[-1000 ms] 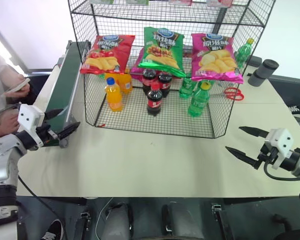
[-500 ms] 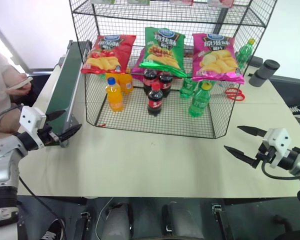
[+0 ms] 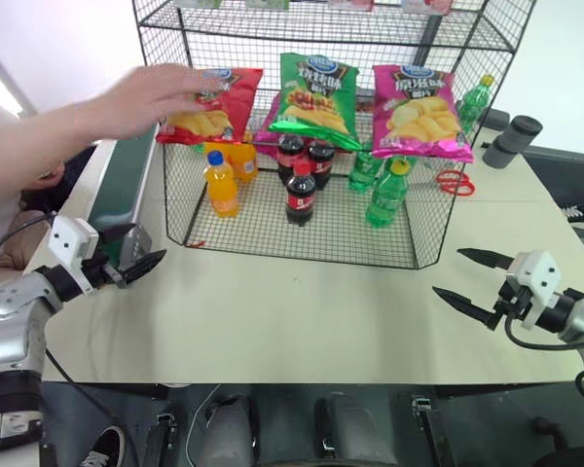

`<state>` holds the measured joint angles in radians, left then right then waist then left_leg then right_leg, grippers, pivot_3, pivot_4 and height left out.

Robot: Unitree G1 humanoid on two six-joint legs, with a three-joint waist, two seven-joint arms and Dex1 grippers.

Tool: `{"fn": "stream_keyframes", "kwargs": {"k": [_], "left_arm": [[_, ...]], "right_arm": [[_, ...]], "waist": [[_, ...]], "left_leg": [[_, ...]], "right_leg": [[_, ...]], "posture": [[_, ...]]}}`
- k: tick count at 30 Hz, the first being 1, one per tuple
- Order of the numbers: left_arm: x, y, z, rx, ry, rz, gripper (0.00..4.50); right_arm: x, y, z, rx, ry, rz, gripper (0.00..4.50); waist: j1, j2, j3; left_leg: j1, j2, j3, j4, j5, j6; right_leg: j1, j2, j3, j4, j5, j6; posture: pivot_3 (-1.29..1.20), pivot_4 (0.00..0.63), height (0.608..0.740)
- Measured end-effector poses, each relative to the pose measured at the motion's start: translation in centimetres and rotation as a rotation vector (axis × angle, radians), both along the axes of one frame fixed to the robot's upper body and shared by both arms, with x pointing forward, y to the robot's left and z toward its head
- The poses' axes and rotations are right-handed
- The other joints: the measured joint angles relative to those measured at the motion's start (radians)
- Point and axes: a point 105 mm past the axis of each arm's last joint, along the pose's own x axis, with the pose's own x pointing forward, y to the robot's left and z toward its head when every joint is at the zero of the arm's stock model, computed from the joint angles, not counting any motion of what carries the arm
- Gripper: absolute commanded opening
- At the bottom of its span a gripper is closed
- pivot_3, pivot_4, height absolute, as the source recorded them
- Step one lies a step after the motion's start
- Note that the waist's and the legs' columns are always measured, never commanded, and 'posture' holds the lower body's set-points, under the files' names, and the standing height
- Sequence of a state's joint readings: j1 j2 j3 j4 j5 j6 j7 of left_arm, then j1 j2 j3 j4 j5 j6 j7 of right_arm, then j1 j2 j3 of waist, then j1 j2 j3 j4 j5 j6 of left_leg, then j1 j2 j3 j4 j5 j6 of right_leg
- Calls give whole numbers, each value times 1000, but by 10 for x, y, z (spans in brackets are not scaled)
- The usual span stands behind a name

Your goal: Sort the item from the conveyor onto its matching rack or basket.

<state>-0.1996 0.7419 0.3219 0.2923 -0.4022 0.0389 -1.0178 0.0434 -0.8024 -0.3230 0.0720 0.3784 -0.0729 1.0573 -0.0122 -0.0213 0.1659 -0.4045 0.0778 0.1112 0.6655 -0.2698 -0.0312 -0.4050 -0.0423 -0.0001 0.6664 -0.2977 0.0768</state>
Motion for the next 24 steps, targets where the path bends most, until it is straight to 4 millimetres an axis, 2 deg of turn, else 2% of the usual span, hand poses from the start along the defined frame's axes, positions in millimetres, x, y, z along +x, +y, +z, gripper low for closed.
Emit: {"fn": "stream_keyframes", "kwargs": {"k": [13, 24], "left_arm": [[-1, -3, 1, 8, -4, -13, 4500], [1, -8, -6, 7, 5, -13, 4500]], "right_arm": [[0, -1, -2, -14, 4, -3, 4462], [0, -1, -4, -35, 13, -4, 4462]], "waist": [[0, 0, 0], [-1, 0, 0]], "left_leg": [[0, 0, 0, 0, 0, 0], [0, 0, 0, 0, 0, 0]], "right_leg": [[0, 0, 0, 0, 0, 0], [0, 0, 0, 0, 0, 0]], "posture": [[0, 150, 740], [0, 150, 740]]}}
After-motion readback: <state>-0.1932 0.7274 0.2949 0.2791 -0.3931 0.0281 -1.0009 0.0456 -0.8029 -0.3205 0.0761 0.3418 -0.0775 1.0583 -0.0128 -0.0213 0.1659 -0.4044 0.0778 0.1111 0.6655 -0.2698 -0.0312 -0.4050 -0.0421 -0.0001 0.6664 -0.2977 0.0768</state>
